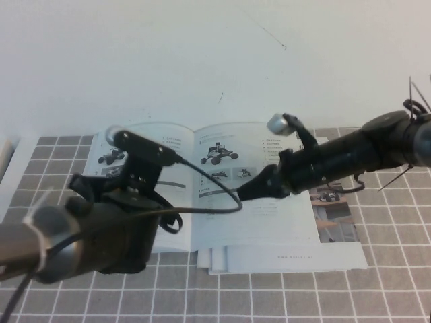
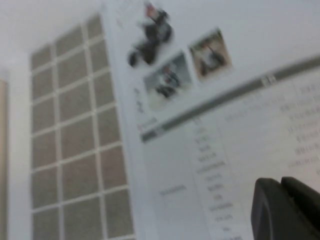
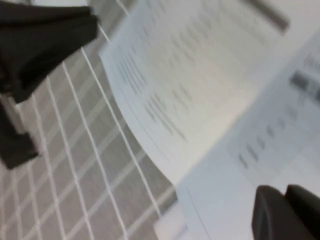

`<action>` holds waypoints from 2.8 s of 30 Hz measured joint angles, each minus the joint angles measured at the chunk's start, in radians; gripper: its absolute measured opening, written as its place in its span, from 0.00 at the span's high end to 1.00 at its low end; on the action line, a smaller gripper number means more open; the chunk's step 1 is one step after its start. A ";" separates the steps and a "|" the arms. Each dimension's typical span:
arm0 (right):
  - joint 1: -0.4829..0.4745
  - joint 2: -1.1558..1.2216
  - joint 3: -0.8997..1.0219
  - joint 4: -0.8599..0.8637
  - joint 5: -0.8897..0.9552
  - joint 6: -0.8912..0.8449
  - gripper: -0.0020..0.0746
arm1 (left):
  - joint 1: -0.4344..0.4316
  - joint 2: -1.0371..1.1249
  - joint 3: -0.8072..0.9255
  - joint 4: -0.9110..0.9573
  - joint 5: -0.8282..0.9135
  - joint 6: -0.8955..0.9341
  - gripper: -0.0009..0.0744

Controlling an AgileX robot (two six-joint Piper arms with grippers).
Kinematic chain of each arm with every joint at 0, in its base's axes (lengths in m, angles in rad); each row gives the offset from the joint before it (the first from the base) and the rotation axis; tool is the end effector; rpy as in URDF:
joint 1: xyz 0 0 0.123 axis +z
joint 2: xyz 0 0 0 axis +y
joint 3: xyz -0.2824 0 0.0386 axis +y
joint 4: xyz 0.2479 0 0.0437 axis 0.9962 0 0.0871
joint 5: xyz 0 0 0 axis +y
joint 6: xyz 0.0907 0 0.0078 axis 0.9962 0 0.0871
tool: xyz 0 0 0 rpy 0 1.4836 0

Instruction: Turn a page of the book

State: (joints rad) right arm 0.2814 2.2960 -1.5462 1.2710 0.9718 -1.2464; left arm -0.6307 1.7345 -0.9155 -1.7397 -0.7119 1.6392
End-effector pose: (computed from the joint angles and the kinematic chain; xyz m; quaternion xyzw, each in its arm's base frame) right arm 0.4163 0.1952 0.1227 -0.3036 0.8230 0.4365 0.1997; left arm 0.3010 -0.1473 0.1906 0.0955 0.8858 0.1756 0.4187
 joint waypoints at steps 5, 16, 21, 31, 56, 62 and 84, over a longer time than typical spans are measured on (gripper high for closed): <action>-0.056 -0.046 -0.128 0.022 0.135 0.080 0.92 | 0.000 -0.242 0.000 0.009 -0.053 0.004 0.99; -0.189 -0.277 -0.400 -0.313 0.235 0.353 0.92 | 0.000 -0.752 0.002 -0.036 0.067 0.138 0.99; -0.203 -0.406 -0.402 -0.645 0.259 0.472 0.92 | 0.000 -0.891 0.045 -0.036 0.101 0.156 0.99; -0.204 -0.656 -0.273 -1.073 0.261 0.689 0.92 | 0.000 -1.033 0.242 -0.036 0.131 0.045 0.99; -0.204 -1.492 0.848 -0.988 -0.374 0.813 0.98 | 0.000 -1.042 0.504 0.013 0.878 -0.092 0.99; -0.204 -1.505 0.887 -0.975 -0.335 0.814 0.98 | 0.000 -1.042 0.507 0.013 0.879 -0.090 0.99; -0.204 -1.483 0.887 -0.949 -0.241 0.814 0.98 | 0.000 -1.325 0.558 0.015 0.882 -0.088 0.99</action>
State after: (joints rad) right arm 0.0776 0.8126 -0.6597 0.3219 0.7311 -0.4326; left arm -0.6307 0.4094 -0.3573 -1.7249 0.1698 1.5513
